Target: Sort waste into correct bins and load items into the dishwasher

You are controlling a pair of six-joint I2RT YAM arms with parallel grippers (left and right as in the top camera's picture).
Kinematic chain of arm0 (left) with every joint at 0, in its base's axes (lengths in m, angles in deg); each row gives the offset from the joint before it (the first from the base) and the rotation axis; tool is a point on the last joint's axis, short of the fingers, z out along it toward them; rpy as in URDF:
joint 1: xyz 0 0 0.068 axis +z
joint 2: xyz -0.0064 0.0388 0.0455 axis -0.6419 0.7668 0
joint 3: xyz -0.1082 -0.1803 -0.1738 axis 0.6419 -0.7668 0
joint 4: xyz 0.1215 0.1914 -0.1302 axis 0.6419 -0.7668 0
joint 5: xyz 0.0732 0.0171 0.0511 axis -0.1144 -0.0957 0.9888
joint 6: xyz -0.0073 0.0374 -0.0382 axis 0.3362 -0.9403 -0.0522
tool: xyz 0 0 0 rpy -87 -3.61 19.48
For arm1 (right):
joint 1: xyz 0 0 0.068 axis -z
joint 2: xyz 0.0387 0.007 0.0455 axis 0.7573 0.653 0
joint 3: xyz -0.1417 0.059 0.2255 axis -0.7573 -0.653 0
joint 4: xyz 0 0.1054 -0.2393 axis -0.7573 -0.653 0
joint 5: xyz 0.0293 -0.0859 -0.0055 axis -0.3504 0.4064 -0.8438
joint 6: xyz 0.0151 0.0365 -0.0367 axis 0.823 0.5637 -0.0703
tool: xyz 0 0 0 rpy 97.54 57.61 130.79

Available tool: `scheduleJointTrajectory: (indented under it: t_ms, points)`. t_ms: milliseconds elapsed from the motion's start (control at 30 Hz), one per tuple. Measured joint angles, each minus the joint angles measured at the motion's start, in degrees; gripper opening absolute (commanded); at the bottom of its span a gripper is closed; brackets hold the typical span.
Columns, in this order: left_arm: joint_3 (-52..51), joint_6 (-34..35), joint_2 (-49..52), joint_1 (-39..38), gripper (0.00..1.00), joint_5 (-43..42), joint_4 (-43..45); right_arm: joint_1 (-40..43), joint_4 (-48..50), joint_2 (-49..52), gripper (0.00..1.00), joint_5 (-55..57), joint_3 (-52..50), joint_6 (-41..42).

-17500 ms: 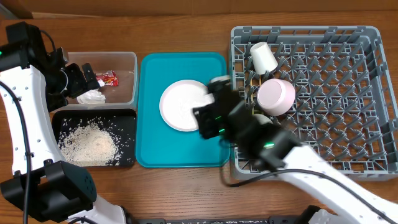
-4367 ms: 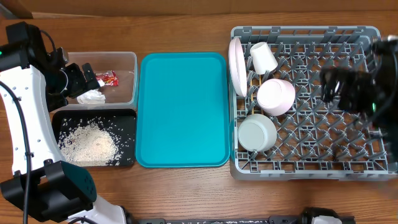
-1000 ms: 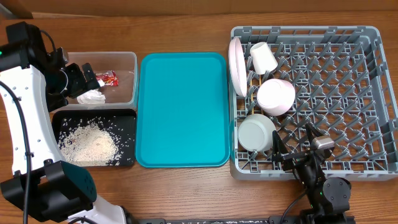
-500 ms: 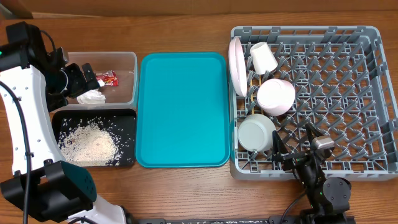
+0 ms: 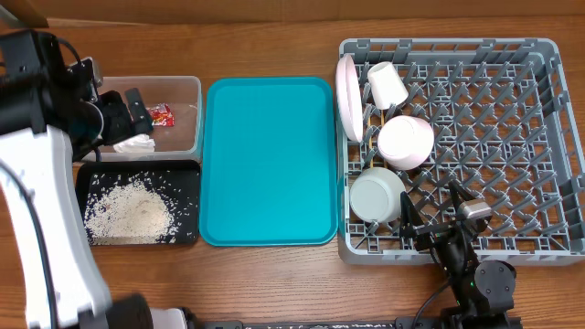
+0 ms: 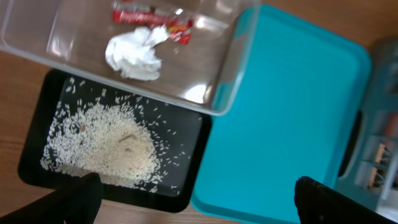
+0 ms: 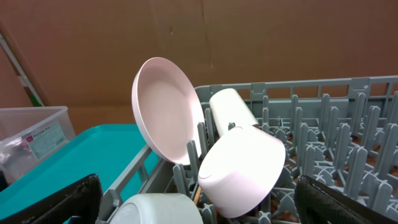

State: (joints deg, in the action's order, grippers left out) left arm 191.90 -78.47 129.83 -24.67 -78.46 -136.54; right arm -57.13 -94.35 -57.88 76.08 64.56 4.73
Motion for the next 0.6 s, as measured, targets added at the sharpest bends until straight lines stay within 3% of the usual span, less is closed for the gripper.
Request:
scheduleJointTrajectory:
  t_ms: [233, 600]
  points:
    - [0.1, 0.0, -11.0, -4.5, 1.0, 0.0, 0.0, 0.0, 0.0, 0.0, 1.0, 0.0, 0.0, 0.0]
    - [0.1, 0.0, -16.4, -5.1, 1.0, 0.0, 0.0, 0.0, 0.0, 0.0, 1.0, 0.0, 0.0, 0.0]
